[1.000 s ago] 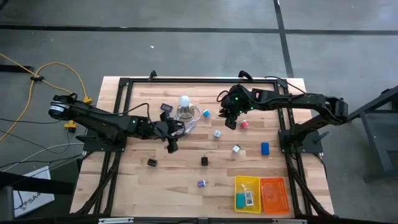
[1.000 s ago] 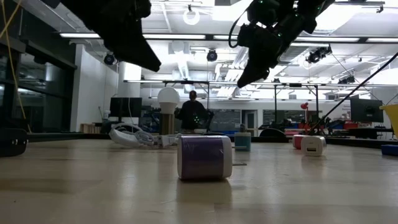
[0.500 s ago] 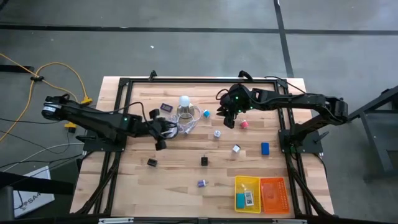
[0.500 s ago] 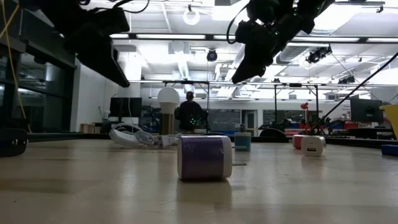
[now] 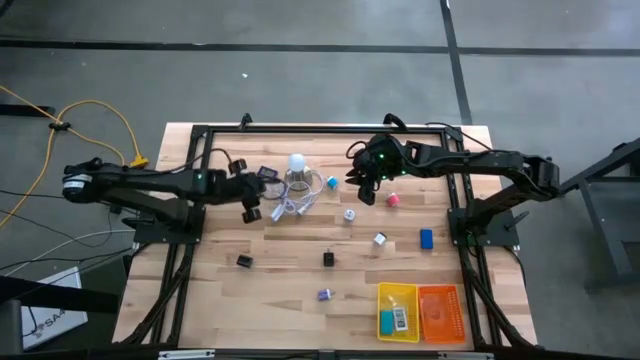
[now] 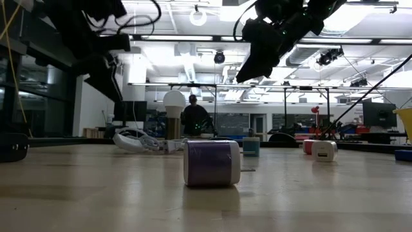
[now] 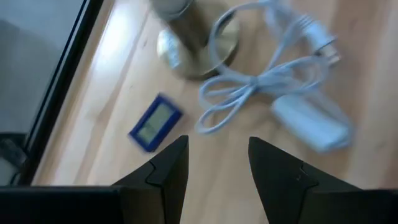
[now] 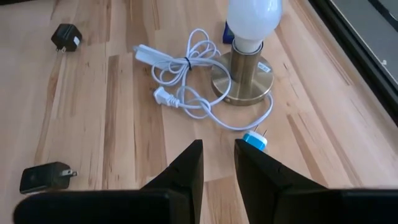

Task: Pick & Place Office items
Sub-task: Put the violet digital clock into the yellow basket

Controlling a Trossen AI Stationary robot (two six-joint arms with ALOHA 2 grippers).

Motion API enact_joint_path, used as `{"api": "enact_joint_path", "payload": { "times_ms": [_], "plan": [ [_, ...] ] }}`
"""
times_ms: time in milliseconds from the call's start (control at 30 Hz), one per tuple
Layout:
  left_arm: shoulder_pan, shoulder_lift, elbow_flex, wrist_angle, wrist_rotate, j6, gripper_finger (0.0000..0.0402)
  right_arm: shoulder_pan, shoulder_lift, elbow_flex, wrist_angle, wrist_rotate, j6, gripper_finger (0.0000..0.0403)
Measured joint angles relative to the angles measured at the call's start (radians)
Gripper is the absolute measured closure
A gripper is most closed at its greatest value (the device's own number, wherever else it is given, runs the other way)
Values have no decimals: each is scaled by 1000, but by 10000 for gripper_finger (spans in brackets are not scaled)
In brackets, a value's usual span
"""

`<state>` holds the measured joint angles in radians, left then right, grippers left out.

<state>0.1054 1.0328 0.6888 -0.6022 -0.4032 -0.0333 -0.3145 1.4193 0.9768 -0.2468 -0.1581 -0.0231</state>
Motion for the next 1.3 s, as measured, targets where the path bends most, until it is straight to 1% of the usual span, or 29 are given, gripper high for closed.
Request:
{"api": "enact_joint_path", "payload": {
  "times_ms": [100,167,333,533,600,700,833,1100,1300],
  "plan": [
    [100,3,0,-25,85,78,243,0,0,0,-2,-1,0,325],
    [174,5,0,-22,154,175,243,0,0,0,-3,-1,0,325],
    [361,20,0,-9,265,392,243,0,0,0,-3,-1,0,325],
    [526,89,1,101,388,665,243,0,0,0,-3,-1,0,325],
    [565,125,7,129,424,725,243,0,0,0,-3,-1,0,325],
    [606,184,28,125,451,757,243,0,0,0,-3,-1,0,325],
    [631,265,88,100,462,770,243,0,0,0,-3,-1,0,325],
    [634,417,282,-93,466,777,243,0,0,0,-3,-1,0,325],
    [634,476,340,-186,484,790,243,0,0,0,-3,-1,0,325]
  ]
}}
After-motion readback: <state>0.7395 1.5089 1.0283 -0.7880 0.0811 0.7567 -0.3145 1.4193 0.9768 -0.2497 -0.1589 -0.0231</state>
